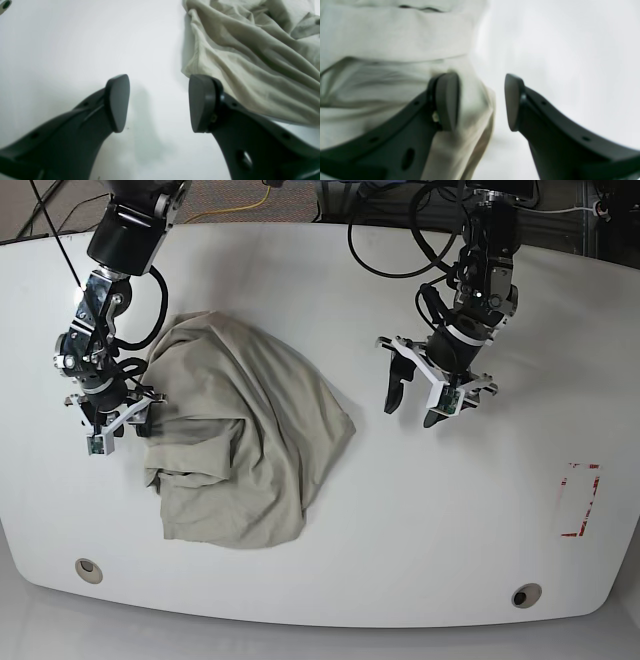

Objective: Layout the t-shirt on the table in an organized manner, then fold the t-shirt properly
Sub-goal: 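Lower both grippers toward the crumpled beige t-shirt and grasp its edge with right gripper, then grasp another edge of the shirt with the left gripper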

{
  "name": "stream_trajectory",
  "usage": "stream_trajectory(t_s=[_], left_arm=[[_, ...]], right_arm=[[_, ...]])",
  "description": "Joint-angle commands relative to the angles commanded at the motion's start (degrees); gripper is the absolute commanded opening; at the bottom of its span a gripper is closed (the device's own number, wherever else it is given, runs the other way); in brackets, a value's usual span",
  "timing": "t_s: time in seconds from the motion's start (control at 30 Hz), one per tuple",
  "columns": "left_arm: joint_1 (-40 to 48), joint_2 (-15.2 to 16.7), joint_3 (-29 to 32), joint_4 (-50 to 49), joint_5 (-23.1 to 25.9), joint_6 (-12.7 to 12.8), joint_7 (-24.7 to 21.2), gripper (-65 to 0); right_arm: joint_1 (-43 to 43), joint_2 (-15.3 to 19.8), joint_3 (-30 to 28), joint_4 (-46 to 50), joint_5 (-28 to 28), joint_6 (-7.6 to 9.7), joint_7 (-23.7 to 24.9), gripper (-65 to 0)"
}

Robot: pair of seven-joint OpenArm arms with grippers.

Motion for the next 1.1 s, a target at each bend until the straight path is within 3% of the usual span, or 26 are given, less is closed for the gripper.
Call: stream_trajectory(t_s=[0.33, 0.47, 0.53, 0.63, 0.87, 1.1], left_arm=[[0.1, -1.0, 0.0, 0.0, -0.1, 0.0, 0.0, -29.9], [-0.2, -1.0, 0.0, 0.0, 0.0, 0.0, 0.0, -29.9], [-0.3, -1.0, 0.0, 0.0, 0.0, 0.0, 0.0, -29.9], [-0.4, -1.0, 0.1, -0.3, -0.2, 0.0, 0.1, -29.9], [-3.6, -0.5, 0.2, -2.5, -0.4, 0.0, 0.3, -29.9], [-9.8, 1.0, 2.0, -11.3, -1.2, 0.0, 0.3, -27.8]], right_arm=[[-0.5, -0.4, 0.1, -3.6, 0.0, 0.18, 0.0, -36.6], [-1.1, -0.7, 0.1, -3.6, 0.1, 2.73, 0.0, -39.8], [-1.2, -1.1, 0.1, -3.4, 0.1, 4.31, 0.0, -49.1], [-1.4, -1.1, 0.1, -3.4, 0.1, 4.92, 0.0, -65.0], [-3.3, -1.1, 0.1, -0.1, 0.1, 7.3, -0.1, -65.0], [-7.9, -3.3, -0.3, 9.1, -0.1, 7.3, -0.2, -65.0]])
